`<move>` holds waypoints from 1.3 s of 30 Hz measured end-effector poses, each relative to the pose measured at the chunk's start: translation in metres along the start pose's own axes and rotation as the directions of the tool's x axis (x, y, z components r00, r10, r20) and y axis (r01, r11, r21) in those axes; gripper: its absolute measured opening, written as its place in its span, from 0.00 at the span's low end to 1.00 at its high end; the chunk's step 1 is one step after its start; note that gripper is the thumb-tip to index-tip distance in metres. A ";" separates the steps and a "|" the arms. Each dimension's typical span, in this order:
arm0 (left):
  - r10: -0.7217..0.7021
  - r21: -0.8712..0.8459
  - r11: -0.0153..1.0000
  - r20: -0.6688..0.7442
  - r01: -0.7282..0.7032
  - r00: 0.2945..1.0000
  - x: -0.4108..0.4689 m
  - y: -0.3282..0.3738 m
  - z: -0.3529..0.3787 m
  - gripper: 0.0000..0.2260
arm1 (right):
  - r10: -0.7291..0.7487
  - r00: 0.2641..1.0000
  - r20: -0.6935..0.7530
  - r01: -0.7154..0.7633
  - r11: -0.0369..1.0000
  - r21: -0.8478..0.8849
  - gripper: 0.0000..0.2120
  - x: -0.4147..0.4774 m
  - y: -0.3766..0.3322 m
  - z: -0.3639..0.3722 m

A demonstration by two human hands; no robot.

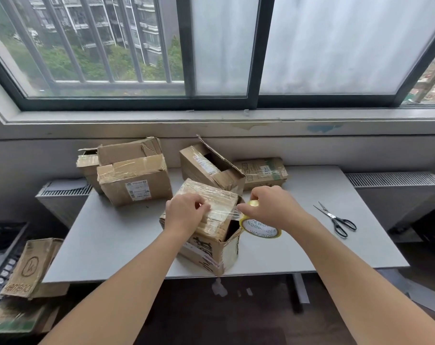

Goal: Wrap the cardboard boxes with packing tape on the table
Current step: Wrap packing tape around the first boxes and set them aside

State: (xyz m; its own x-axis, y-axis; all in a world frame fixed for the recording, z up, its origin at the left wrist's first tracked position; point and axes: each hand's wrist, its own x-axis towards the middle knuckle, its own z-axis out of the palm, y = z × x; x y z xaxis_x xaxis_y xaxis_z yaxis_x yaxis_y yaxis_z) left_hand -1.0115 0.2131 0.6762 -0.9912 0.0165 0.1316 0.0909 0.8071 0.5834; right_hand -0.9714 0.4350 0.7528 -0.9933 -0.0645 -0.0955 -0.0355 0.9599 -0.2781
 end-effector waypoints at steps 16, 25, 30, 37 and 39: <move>0.674 0.269 0.691 0.097 -0.672 0.732 0.003 -0.024 0.011 0.14 | 0.001 0.999 -0.054 0.001 1.000 0.024 0.23 0.000 0.008 -0.004; 0.331 0.354 0.763 0.505 -0.541 0.797 -0.020 -0.036 -0.003 0.41 | 0.007 0.998 -0.057 -0.003 0.997 0.080 0.23 -0.004 0.012 -0.001; 0.283 0.360 0.799 0.482 -0.483 0.829 -0.023 -0.042 -0.007 0.42 | 0.008 0.998 -0.055 -0.003 0.995 0.098 0.21 -0.011 0.013 0.000; 0.276 0.362 0.804 0.475 -0.471 0.836 -0.027 -0.037 -0.004 0.46 | 0.014 0.999 -0.032 -0.013 1.000 0.025 0.21 -0.022 0.012 -0.003; 0.307 0.372 0.783 0.465 -0.498 0.830 -0.029 -0.036 -0.005 0.48 | 0.018 1.000 -0.019 -0.018 1.000 -0.009 0.22 -0.023 0.013 -0.002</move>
State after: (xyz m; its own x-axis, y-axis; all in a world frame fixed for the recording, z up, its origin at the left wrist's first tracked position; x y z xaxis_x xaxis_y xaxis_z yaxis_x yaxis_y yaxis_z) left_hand -0.9852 0.1809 0.6552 -0.8400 0.5360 -0.0838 0.5290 0.8435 0.0927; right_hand -0.9494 0.4491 0.7532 -0.9957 -0.0420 -0.0826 -0.0185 0.9634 -0.2676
